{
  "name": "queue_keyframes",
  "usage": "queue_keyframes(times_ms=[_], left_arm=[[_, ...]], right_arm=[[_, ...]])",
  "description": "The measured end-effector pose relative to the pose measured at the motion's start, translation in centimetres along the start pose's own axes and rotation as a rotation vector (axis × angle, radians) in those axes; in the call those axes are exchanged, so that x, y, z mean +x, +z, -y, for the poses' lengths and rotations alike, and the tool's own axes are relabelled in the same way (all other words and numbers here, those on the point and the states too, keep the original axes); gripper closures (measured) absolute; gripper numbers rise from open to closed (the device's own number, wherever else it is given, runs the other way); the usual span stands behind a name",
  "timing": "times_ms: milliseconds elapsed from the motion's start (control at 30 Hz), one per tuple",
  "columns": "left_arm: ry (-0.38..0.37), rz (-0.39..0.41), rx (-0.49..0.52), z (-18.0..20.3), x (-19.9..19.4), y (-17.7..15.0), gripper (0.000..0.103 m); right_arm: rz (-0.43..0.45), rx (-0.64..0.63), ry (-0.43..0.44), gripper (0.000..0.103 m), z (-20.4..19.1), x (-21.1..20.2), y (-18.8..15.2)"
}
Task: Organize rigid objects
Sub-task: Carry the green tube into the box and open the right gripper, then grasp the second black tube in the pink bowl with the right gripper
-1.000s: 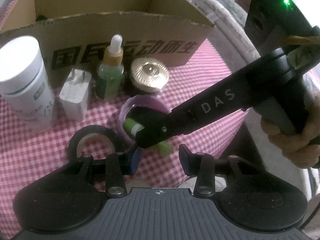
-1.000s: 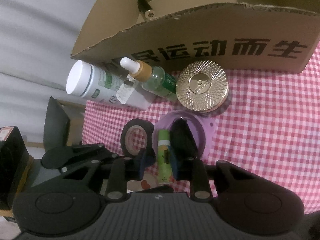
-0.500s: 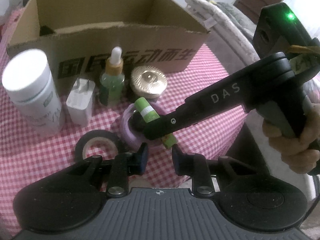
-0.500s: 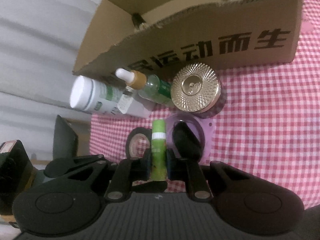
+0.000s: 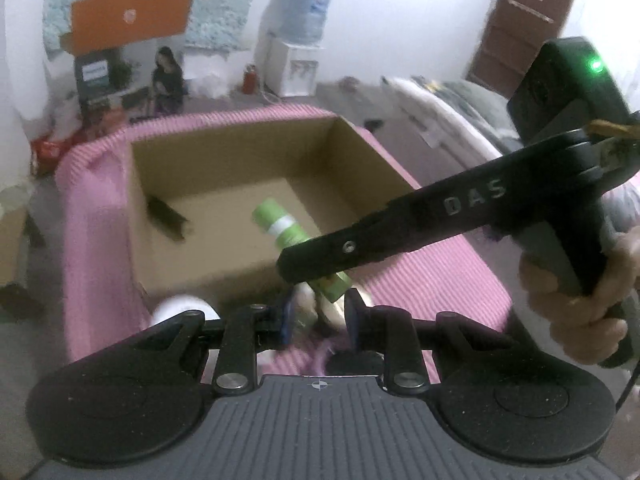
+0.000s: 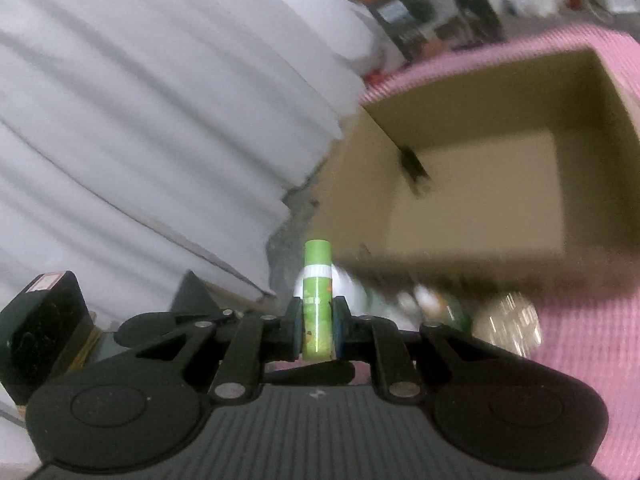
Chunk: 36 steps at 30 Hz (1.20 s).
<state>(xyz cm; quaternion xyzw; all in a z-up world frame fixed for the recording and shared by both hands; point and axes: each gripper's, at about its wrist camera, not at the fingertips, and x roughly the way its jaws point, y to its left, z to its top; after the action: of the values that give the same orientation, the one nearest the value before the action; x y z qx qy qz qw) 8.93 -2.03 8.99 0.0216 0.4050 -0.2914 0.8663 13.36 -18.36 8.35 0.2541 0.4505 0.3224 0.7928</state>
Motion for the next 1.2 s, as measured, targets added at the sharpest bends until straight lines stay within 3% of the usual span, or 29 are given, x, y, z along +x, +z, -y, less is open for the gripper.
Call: queue_keyframes(times_ms=[333, 400, 600, 733, 900, 1067, 1200], left_arm=[[0.197, -0.111, -0.016, -5.5, 6.9, 4.8, 0.075], [0.242, -0.133, -0.012, -6.2, 7.3, 4.9, 0.074], [0.271, -0.136, -0.027, -7.3, 7.1, 4.5, 0.071], [0.269, -0.124, -0.042, -7.7, 6.7, 4.5, 0.071], [0.271, -0.088, -0.043, -7.2, 5.5, 4.6, 0.071], [0.228, -0.035, -0.049, -5.4, 2.8, 4.0, 0.071], [0.186, 0.000, -0.036, -3.2, 0.7, 2.7, 0.070]], right_arm=[[-0.109, 0.137, -0.062, 0.087, 3.2, 9.3, 8.8], [-0.145, 0.155, -0.080, 0.085, 3.9, 11.3, 9.7], [-0.221, 0.185, -0.147, 0.076, 5.2, 14.6, 10.6], [-0.211, 0.172, -0.133, 0.063, 5.2, 14.2, 10.1], [-0.176, 0.180, -0.097, 0.062, 4.7, 12.1, 9.7], [-0.094, 0.146, -0.062, 0.062, 3.4, 6.2, 8.3], [-0.033, 0.084, -0.055, 0.062, 2.3, 0.2, 5.1]])
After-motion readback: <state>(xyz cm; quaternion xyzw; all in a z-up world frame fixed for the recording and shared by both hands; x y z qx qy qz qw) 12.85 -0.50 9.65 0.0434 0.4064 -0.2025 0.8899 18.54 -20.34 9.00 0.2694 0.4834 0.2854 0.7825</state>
